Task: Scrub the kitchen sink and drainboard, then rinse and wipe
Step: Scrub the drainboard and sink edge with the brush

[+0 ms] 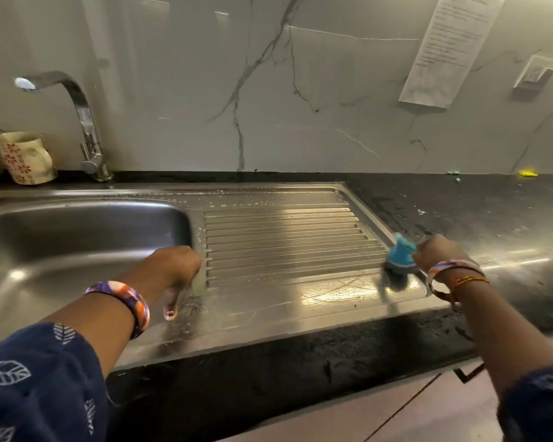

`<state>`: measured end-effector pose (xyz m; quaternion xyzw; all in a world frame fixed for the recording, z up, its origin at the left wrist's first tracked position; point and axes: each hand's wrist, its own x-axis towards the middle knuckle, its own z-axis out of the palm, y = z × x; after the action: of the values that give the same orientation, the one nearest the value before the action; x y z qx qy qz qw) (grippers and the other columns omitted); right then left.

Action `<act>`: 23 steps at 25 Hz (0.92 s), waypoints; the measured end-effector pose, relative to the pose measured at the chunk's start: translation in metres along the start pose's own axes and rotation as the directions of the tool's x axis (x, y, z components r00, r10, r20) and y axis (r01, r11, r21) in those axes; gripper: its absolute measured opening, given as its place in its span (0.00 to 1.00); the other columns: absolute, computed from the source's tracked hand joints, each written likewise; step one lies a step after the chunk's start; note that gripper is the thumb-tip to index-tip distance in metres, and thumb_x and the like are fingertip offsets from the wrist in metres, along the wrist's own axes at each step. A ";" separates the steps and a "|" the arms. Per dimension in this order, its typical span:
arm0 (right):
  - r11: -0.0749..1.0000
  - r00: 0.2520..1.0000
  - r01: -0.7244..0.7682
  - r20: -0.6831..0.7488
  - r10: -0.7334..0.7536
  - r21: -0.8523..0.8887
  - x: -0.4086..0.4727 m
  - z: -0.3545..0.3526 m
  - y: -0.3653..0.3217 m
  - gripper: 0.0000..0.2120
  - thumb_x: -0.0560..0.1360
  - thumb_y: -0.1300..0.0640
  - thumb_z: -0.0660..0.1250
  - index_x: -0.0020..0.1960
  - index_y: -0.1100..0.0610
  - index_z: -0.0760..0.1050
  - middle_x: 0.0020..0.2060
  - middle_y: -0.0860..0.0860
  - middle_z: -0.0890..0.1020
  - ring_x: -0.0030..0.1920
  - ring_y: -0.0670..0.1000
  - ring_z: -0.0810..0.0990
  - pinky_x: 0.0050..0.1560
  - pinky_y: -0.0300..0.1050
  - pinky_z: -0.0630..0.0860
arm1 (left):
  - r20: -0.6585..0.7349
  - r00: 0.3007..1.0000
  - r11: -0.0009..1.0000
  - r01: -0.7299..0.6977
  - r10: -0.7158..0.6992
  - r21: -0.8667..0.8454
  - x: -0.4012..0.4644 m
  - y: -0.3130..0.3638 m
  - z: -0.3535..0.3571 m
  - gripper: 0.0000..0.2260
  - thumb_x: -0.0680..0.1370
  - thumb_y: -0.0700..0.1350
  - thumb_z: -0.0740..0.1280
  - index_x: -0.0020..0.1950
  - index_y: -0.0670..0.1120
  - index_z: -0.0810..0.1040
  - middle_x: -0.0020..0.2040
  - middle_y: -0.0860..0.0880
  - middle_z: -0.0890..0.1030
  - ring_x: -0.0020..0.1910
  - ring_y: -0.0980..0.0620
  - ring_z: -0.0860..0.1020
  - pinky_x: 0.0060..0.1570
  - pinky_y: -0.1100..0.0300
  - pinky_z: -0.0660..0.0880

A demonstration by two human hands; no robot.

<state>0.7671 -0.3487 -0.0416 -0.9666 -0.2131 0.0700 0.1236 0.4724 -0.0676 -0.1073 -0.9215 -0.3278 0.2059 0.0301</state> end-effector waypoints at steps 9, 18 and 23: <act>0.902 0.910 0.408 0.015 -0.414 0.138 -0.116 0.068 -0.119 0.16 0.79 0.55 0.58 0.62 0.59 0.74 0.56 0.59 0.80 0.57 0.59 0.78 0.55 0.47 0.75 | 0.067 0.997 0.999 -0.041 0.041 -0.003 -0.009 -0.006 -0.005 0.37 0.57 0.48 0.82 0.64 0.48 0.74 0.62 0.50 0.75 0.60 0.49 0.74 0.59 0.58 0.72; 0.871 0.891 0.436 0.028 -0.453 0.225 -0.075 0.061 -0.101 0.16 0.80 0.55 0.58 0.66 0.51 0.74 0.58 0.57 0.81 0.56 0.58 0.79 0.54 0.46 0.73 | 0.048 0.999 0.997 -0.010 0.014 -0.079 -0.014 -0.006 -0.003 0.31 0.65 0.42 0.78 0.66 0.49 0.72 0.64 0.49 0.74 0.62 0.48 0.73 0.60 0.58 0.70; 0.993 0.993 0.093 -0.070 -0.098 -0.069 -0.005 0.020 -0.015 0.14 0.80 0.54 0.58 0.63 0.54 0.75 0.46 0.55 0.80 0.43 0.53 0.77 0.51 0.50 0.77 | -0.031 0.999 0.979 0.017 -0.024 -0.203 -0.012 -0.008 0.011 0.22 0.62 0.37 0.78 0.52 0.49 0.76 0.55 0.50 0.80 0.51 0.49 0.77 0.55 0.54 0.73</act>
<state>0.7534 -0.3336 -0.0562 -0.9607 -0.2568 0.0217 0.1028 0.4545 -0.0695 -0.1117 -0.9197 -0.3559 0.1560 -0.0565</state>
